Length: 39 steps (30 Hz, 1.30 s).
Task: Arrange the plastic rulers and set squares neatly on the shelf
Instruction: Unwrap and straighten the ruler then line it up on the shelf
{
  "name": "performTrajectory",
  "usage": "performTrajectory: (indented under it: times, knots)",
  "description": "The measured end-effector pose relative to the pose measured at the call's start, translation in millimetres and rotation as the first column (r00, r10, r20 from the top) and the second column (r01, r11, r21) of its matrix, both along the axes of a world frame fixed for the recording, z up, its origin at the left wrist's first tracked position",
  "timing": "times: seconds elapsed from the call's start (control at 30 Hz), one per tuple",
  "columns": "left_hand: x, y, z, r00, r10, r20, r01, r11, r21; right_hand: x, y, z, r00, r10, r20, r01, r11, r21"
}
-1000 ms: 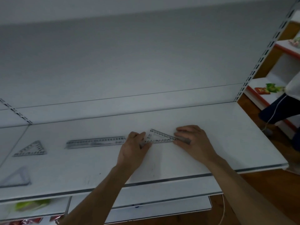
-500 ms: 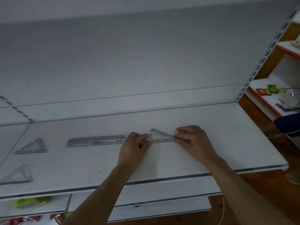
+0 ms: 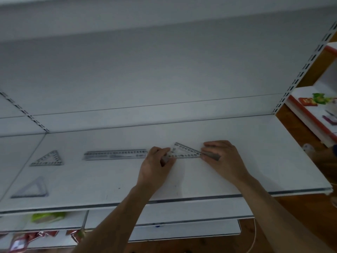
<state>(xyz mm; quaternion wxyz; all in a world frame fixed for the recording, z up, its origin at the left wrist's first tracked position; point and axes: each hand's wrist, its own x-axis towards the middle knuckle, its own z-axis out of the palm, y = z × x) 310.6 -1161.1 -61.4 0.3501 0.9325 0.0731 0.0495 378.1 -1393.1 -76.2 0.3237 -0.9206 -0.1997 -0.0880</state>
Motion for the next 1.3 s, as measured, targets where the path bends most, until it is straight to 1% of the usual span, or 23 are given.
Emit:
performTrajectory:
  times: [0.17,0.23,0.3,0.4,0.53,0.7,0.83,0.97,1.03,1.2,1.3]
  knots:
    - [-16.7,3.2,8.7,0.999,-0.035,0.006,0.035,0.995,-0.092,-6.0,4.8,15.0,0.994,-0.053,-0.092,0.055,0.998,0.020]
    - [-26.1,11.5,14.6,0.998,-0.053,0.033,0.056,0.993,-0.107,-6.3,11.6,23.6,0.989,-0.076,-0.130,0.076,0.997,-0.003]
    - [-36.9,27.7,21.6,0.995,-0.045,0.086,0.050,0.997,-0.052,-5.9,26.4,32.7,0.990,-0.087,-0.115,0.084,0.996,-0.032]
    - [-54.7,68.3,35.1,0.989,-0.004,0.145,-0.005,0.998,0.063,-10.6,72.2,46.5,0.994,-0.052,-0.095,0.050,0.999,-0.019]
    - [-89.0,139.8,54.4,0.988,0.046,0.146,-0.083,0.964,0.254,-29.8,166.6,60.8,0.990,0.084,-0.115,-0.088,0.996,-0.022]
    - [-165.4,253.7,75.7,0.978,0.179,0.109,-0.209,0.875,0.437,-77.1,312.5,82.7,0.955,0.260,-0.143,-0.270,0.961,-0.054]
    - [-243.8,356.6,88.6,0.945,0.312,0.092,-0.318,0.822,0.472,-124.7,438.1,105.4,0.893,0.422,-0.158,-0.438,0.894,-0.089]
    - [-325.1,444.7,101.1,0.882,0.463,0.091,-0.440,0.735,0.515,-176.2,554.6,123.5,0.829,0.535,-0.163,-0.553,0.829,-0.086]
    - [-358.5,480.5,104.6,0.840,0.539,0.057,-0.480,0.690,0.541,-204.4,606.0,126.5,0.796,0.581,-0.170,-0.599,0.797,-0.083]
    - [-405.0,546.6,100.2,0.756,0.653,0.033,-0.574,0.639,0.512,-253.8,705.7,118.5,0.713,0.672,-0.197,-0.699,0.705,-0.122]
    - [-414.8,580.4,88.1,0.742,0.670,0.029,-0.579,0.619,0.530,-266.1,758.0,111.5,0.682,0.698,-0.218,-0.729,0.670,-0.139]
